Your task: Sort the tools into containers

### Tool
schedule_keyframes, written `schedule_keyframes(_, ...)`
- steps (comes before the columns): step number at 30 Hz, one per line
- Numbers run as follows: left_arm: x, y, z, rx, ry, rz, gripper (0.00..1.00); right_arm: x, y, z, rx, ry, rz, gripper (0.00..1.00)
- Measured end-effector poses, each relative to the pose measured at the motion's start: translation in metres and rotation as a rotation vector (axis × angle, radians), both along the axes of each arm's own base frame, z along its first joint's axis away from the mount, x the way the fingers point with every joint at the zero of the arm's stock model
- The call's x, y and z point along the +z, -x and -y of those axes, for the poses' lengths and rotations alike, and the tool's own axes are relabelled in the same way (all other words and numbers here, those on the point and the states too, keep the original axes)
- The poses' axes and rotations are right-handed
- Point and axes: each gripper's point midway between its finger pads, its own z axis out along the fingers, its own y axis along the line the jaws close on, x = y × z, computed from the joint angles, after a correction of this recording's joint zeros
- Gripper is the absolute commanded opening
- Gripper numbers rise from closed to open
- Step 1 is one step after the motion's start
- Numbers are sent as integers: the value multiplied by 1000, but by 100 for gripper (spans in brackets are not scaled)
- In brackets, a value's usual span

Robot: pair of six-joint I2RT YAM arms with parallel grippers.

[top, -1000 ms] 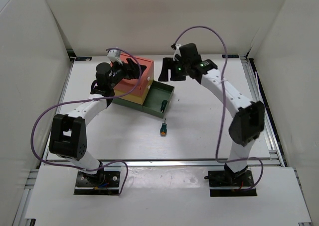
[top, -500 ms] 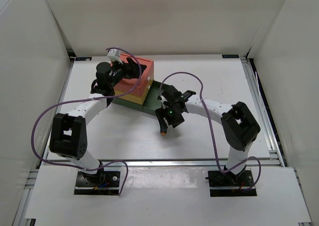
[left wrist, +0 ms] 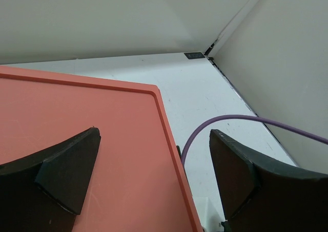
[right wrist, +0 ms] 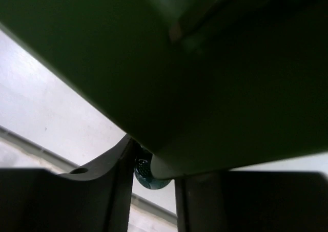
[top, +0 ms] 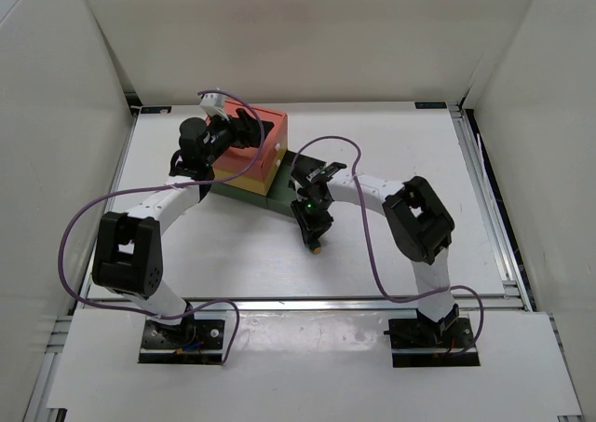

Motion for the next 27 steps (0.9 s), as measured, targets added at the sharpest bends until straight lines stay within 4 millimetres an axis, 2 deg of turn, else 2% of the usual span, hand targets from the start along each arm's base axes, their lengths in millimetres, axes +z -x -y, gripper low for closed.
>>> schedule_keyframes(4, 0, 0, 0, 0, 0, 0, 99, -3, 6, 7, -5, 30, -31, 3)
schedule_keyframes(8, 0, 0, 0, 0, 0, 0, 99, 6, 6, 15, -13, 24, -6, 0)
schedule_keyframes(11, 0, 0, 0, 0, 0, 0, 99, 31, 5, 15, -14, -25, 49, 0)
schedule_keyframes(14, 0, 0, 0, 0, 0, -2, 99, 64, -7, 6, -23, -109, 144, 0)
schedule_keyframes(16, 0, -1, 0, 0, -1, -4, 99, 84, -20, -3, -32, -151, 202, 0)
schedule_keyframes(19, 0, -1, 0, 0, -1, -4, 99, 111, -53, -26, -55, -199, 272, 0)
schedule_keyframes(22, 0, -1, 0, 0, -1, -5, 99, 124, -97, -56, -79, -245, 325, 11)
schedule_keyframes(23, 0, -1, 0, 0, -1, -5, 99, 123, -107, -64, -85, -250, 328, 20)
schedule_keyframes(25, 0, -1, 0, 0, -1, -5, 99, 111, -127, -73, -98, -247, 326, 32)
schedule_keyframes(26, 0, -1, 0, 0, -2, -5, 99, 100, -131, -74, -102, -231, 313, 48)
schedule_keyframes(27, -1, -1, 0, 2, -5, -4, 99, 99, -137, -74, -107, -233, 326, 53)
